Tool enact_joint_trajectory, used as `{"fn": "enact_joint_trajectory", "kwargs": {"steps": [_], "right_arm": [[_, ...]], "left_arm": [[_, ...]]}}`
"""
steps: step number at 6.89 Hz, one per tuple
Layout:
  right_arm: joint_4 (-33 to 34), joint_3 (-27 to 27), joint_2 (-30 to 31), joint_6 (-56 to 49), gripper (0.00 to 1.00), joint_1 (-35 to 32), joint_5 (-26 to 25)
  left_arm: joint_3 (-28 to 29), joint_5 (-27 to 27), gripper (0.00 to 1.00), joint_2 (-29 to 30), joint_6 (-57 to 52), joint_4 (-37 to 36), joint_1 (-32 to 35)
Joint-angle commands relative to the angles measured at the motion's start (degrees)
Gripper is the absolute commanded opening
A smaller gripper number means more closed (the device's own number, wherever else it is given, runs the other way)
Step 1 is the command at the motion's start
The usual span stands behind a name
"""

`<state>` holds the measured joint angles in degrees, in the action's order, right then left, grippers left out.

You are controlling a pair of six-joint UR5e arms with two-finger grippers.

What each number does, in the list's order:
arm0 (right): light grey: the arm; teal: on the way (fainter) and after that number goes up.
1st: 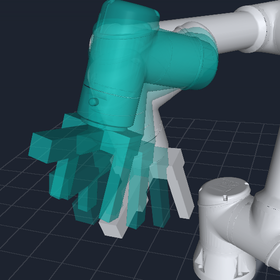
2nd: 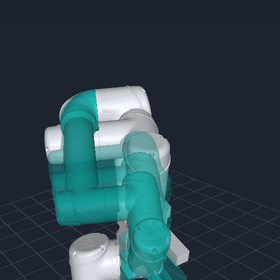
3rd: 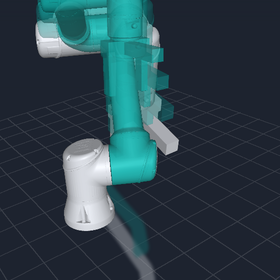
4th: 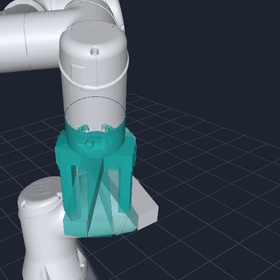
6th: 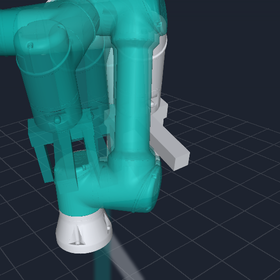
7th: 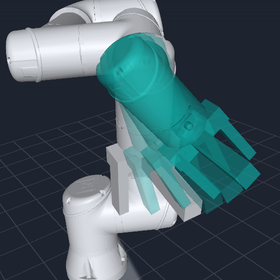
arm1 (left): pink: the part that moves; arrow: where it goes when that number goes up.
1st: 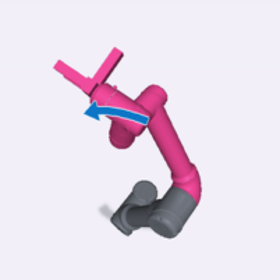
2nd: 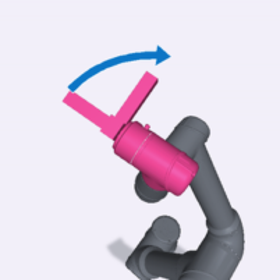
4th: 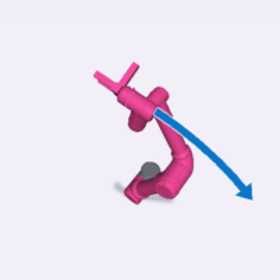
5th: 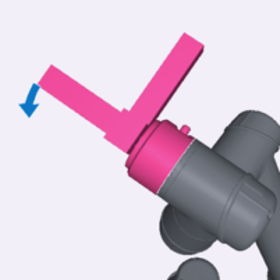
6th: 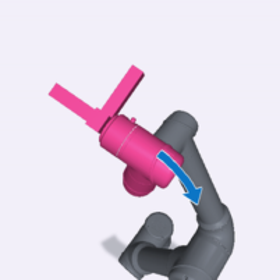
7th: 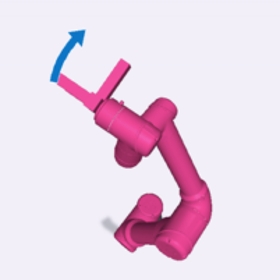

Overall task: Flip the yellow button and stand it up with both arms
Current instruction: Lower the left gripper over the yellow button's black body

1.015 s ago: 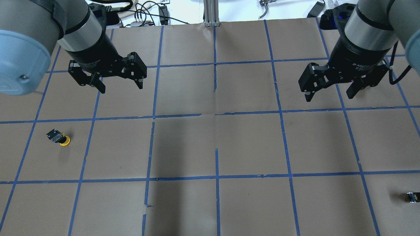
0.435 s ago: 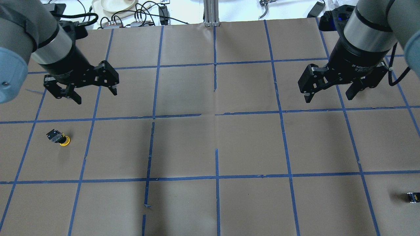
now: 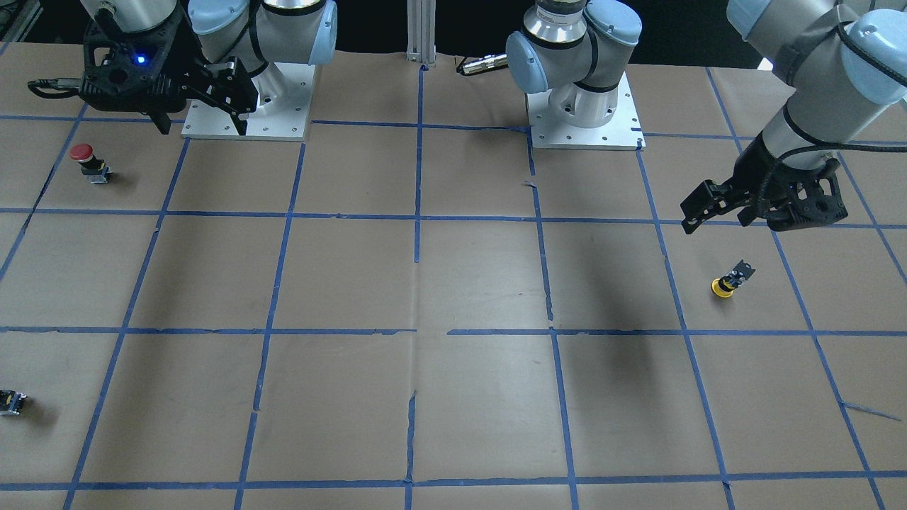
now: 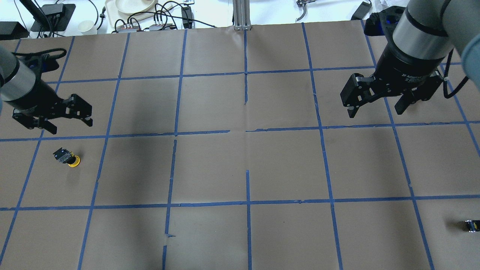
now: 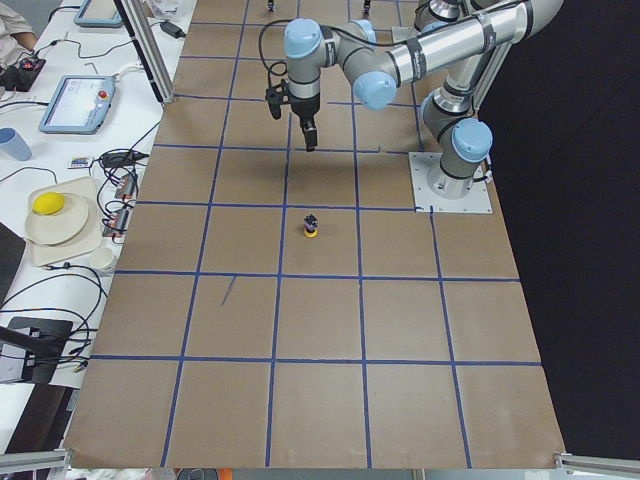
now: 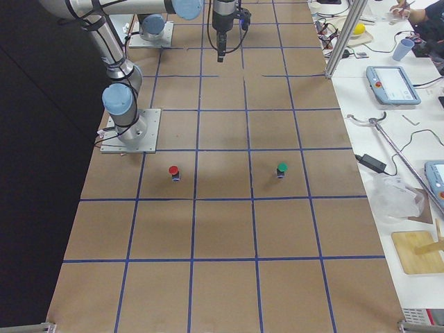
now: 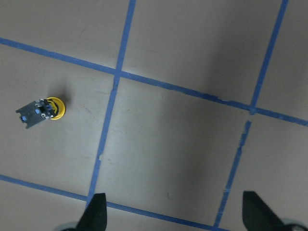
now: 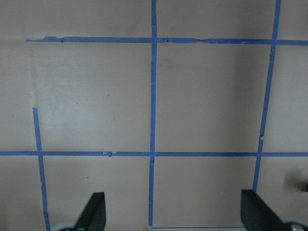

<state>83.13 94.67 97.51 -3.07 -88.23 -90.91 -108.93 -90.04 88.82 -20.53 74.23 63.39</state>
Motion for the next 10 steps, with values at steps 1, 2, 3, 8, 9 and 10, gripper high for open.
{"fn": "enact_joint_trajectory", "kwargs": {"steps": [1,2,3,8,9,10], "right_arm": [[0.28,-0.01,-0.04,-0.01,1.0,0.07,0.12],[0.37,0.08,-0.04,-0.01,1.0,-0.01,-0.05],[0.37,-0.01,-0.04,-0.01,1.0,-0.01,-0.06],[0.72,-0.01,-0.04,-0.97,1.0,0.16,0.56],[0.9,-0.01,-0.38,-0.89,1.0,0.16,0.56],[0.9,-0.01,-0.21,-0.54,1.0,0.16,0.04]], "left_arm": [[-5.22,-0.4,1.0,2.31,-24.01,-4.87,-8.69],[-6.45,-0.4,1.0,4.59,-34.03,-5.93,-10.81],[-6.73,-2.14,1.0,7.13,-42.66,-10.99,-11.44],[-6.73,-5.06,0.97,14.81,-61.11,-24.57,-10.57],[-6.82,-4.62,0.96,14.81,-63.55,-24.4,-10.57],[-6.91,-4.53,0.89,14.98,-65.58,-24.23,-10.57]]}}
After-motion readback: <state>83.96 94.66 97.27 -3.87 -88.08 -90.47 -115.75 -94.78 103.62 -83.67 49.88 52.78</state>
